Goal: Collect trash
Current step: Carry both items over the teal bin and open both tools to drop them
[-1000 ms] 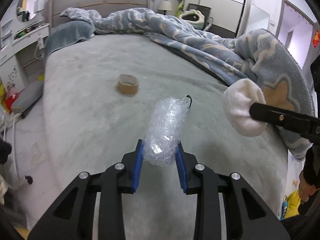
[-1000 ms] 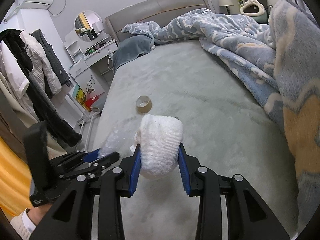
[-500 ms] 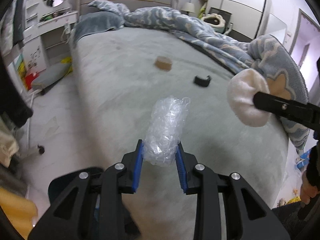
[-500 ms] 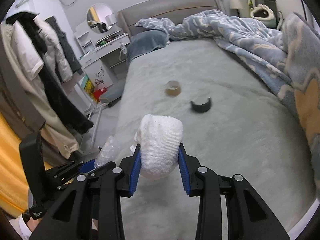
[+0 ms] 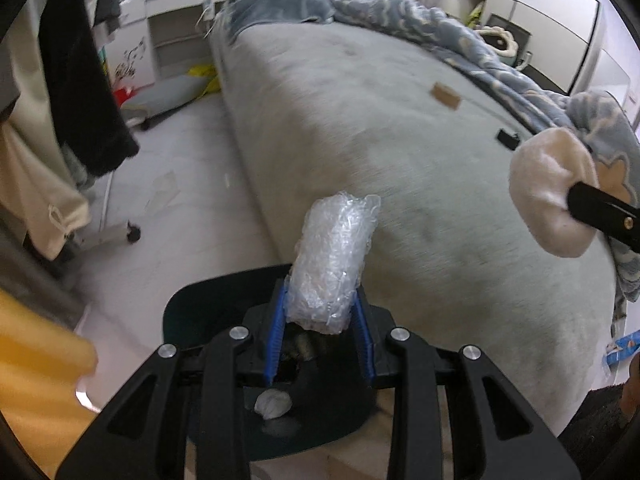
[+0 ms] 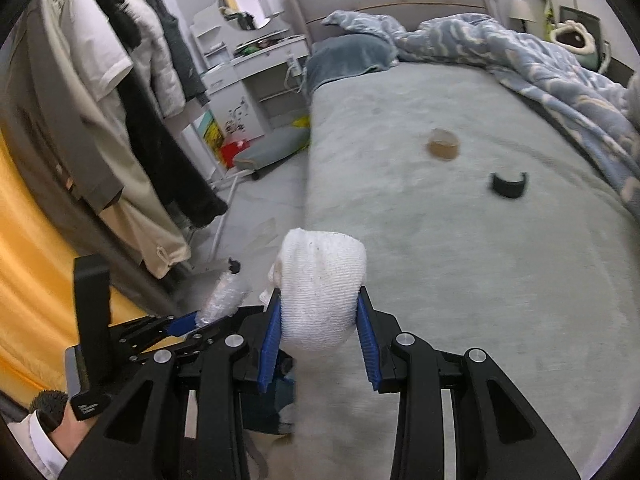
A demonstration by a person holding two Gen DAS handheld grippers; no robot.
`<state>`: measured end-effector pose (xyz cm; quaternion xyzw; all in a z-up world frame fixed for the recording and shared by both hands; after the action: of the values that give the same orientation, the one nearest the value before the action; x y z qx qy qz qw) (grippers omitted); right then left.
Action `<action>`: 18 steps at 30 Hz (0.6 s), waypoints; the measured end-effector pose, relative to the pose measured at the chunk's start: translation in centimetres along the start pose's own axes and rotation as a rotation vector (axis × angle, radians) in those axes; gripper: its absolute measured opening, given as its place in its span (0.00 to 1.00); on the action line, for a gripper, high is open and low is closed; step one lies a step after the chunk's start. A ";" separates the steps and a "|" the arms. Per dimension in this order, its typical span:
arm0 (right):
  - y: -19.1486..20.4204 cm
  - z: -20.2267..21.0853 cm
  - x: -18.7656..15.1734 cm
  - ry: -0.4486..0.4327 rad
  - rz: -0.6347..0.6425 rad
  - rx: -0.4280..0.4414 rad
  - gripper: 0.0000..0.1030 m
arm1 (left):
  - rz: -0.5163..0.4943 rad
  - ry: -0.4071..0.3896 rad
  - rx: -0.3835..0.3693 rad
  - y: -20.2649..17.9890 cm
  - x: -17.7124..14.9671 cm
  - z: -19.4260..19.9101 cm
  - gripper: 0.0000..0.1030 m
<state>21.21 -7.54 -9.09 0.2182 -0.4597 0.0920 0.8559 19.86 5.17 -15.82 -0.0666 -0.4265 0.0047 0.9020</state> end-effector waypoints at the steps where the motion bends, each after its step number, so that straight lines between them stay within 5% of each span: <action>1: 0.7 -0.5 -0.2 0.007 0.003 0.008 0.35 | 0.012 0.014 -0.007 0.5 -0.3 0.0 0.33; 16: 7.6 -5.9 -3.3 0.102 0.057 0.070 0.35 | 0.096 0.304 -0.017 5.1 -7.4 -1.4 0.36; 18: 8.1 -6.5 -3.8 0.113 0.059 0.072 0.35 | 0.110 0.322 -0.024 5.4 -8.0 -1.4 0.44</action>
<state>21.09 2.80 -13.02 0.2296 -0.4134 0.1460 0.8690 16.15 9.80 -23.53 -0.1004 -0.2724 0.0383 0.9562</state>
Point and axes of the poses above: each gripper's, at about its wrist camera, not at the fingertips, and z roughly against the way its jaws point, y to its left, x to its top, the point moved 9 cm from there along -z, roughly the way its jaws point, and after that the axes turned 15 degrees about -y, right-handed, at the moved point
